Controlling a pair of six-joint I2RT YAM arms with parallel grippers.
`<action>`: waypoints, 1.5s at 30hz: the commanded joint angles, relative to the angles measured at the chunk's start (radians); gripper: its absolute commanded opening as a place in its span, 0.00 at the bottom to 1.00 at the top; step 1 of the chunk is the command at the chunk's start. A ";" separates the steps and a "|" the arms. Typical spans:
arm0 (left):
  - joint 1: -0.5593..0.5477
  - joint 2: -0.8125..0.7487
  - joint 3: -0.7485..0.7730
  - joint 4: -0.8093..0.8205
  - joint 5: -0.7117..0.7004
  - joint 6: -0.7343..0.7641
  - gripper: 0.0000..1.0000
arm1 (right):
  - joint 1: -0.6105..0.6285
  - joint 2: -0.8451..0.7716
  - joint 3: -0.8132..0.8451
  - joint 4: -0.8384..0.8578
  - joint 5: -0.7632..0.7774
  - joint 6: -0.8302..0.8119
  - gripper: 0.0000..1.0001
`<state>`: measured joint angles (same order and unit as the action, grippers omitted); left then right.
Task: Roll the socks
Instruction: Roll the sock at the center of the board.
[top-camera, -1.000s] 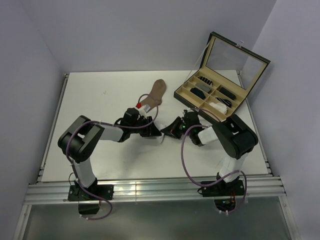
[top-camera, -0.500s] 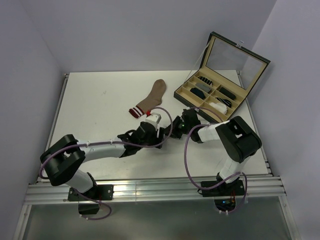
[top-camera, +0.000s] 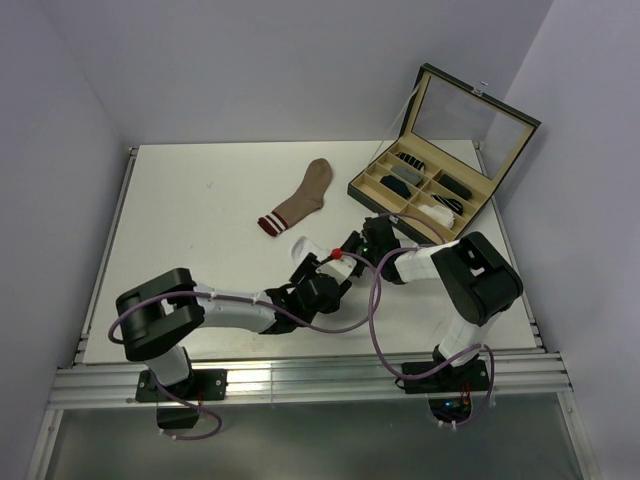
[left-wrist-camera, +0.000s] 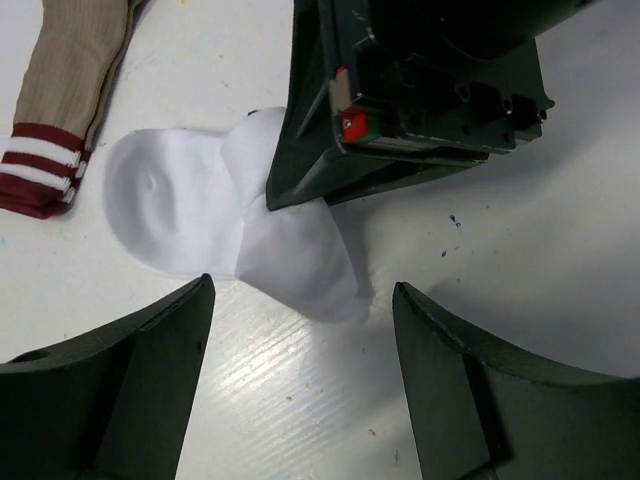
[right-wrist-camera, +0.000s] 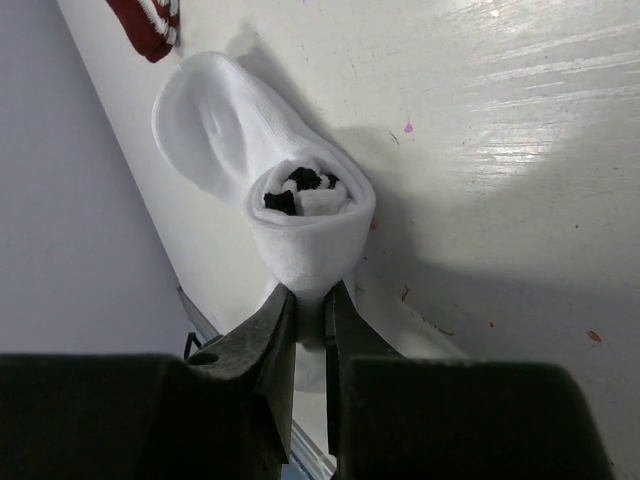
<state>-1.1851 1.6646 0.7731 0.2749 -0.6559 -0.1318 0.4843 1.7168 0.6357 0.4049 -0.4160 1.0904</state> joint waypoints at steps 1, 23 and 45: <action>-0.019 0.035 0.058 0.070 -0.080 0.098 0.77 | 0.011 -0.008 0.024 -0.046 0.013 -0.018 0.00; -0.021 0.299 0.192 -0.100 -0.154 0.089 0.52 | 0.011 0.015 0.044 -0.051 -0.029 -0.018 0.00; 0.149 0.112 0.144 -0.147 0.387 -0.049 0.00 | -0.018 -0.117 0.022 -0.046 -0.056 -0.133 0.52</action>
<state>-1.0836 1.8202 0.9287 0.1596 -0.5381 -0.1028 0.4797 1.6718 0.6640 0.3347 -0.4381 0.9962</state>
